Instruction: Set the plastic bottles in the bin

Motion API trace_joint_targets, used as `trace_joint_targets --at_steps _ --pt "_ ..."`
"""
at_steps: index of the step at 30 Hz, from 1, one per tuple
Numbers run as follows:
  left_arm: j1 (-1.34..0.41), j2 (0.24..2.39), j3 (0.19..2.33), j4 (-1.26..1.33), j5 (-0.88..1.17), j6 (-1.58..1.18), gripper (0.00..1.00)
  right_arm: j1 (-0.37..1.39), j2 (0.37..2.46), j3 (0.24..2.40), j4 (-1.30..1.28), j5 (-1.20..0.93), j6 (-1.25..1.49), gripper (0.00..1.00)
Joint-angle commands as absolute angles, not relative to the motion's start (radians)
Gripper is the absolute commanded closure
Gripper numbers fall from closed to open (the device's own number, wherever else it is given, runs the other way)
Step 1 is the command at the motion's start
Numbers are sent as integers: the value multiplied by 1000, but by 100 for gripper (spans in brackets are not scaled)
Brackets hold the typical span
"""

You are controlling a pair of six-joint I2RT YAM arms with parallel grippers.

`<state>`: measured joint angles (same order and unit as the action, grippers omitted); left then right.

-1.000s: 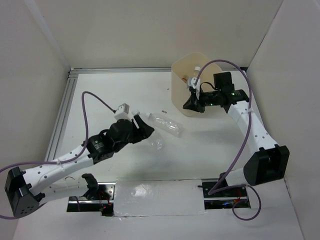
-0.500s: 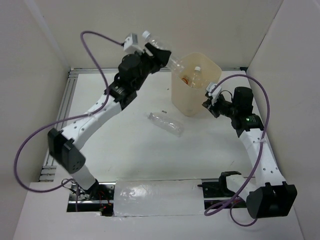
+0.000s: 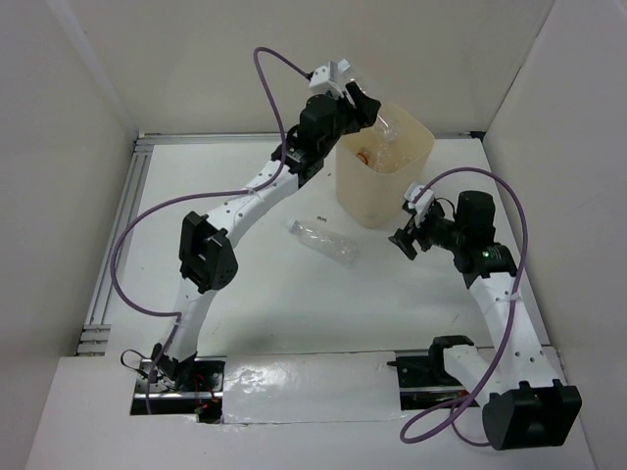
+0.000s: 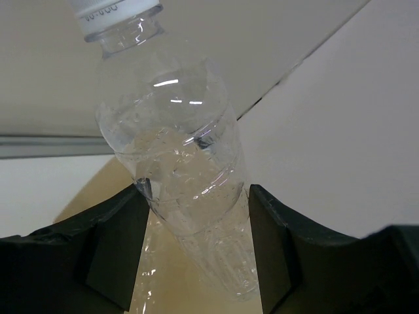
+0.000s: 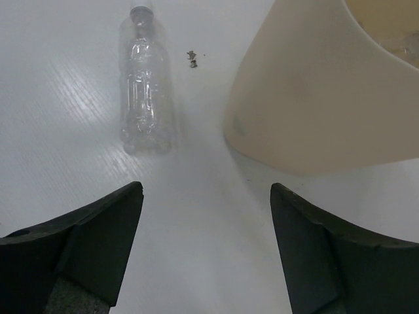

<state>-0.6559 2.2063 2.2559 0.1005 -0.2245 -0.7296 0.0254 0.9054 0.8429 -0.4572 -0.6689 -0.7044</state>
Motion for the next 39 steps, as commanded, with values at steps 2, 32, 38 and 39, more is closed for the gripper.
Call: trace_joint_targets --at_steps 2,32,38,39 --pt "-672 2203 2281 156 -195 -681 38 20 913 830 -448 -675 -710 14" --pt "-561 1008 892 13 -354 -673 8 531 1535 1107 -203 -433 -531 2" --pt "-594 626 616 -219 -432 -856 8 624 1721 1161 -129 -117 -405 0" --pt "-607 591 594 -268 -442 -877 8 624 1741 1187 -129 -98 -405 0"
